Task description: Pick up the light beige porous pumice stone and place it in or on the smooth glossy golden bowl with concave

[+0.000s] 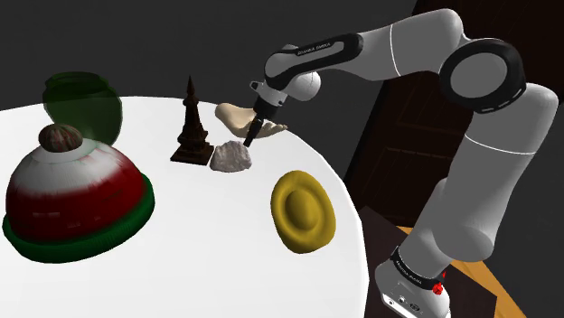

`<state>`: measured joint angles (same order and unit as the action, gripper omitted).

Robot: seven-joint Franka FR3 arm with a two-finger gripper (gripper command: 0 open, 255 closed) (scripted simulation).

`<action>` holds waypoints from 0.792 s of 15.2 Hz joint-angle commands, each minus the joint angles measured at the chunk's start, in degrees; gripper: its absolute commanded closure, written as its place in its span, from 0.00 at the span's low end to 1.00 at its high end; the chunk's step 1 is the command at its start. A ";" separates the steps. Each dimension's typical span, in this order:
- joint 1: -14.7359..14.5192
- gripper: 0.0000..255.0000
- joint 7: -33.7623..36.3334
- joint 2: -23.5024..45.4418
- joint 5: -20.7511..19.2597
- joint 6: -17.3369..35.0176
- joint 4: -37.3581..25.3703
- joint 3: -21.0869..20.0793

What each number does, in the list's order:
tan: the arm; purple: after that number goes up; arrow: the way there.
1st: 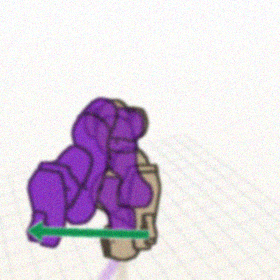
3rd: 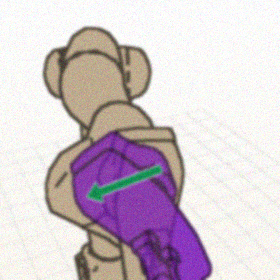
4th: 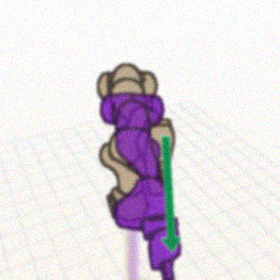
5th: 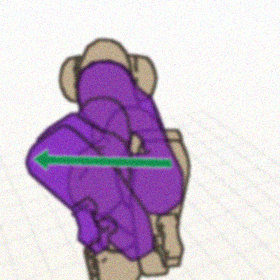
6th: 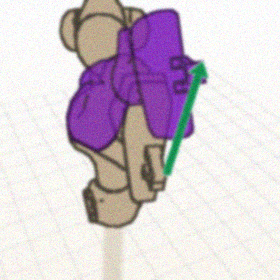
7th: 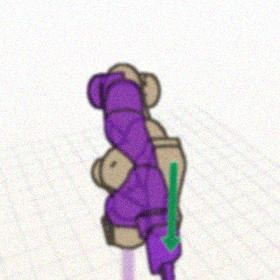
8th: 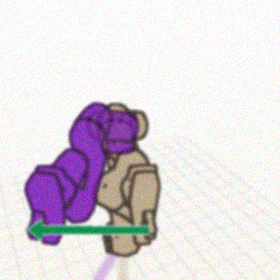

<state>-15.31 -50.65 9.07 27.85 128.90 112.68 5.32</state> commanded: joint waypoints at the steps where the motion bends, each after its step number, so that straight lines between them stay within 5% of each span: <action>1: -0.18 0.00 -3.23 2.85 1.69 -0.10 -3.62 -0.99; 12: -1.17 0.00 -6.90 9.57 4.53 4.01 -7.21 -3.18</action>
<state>-16.45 -57.41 18.41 32.23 132.55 105.38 2.20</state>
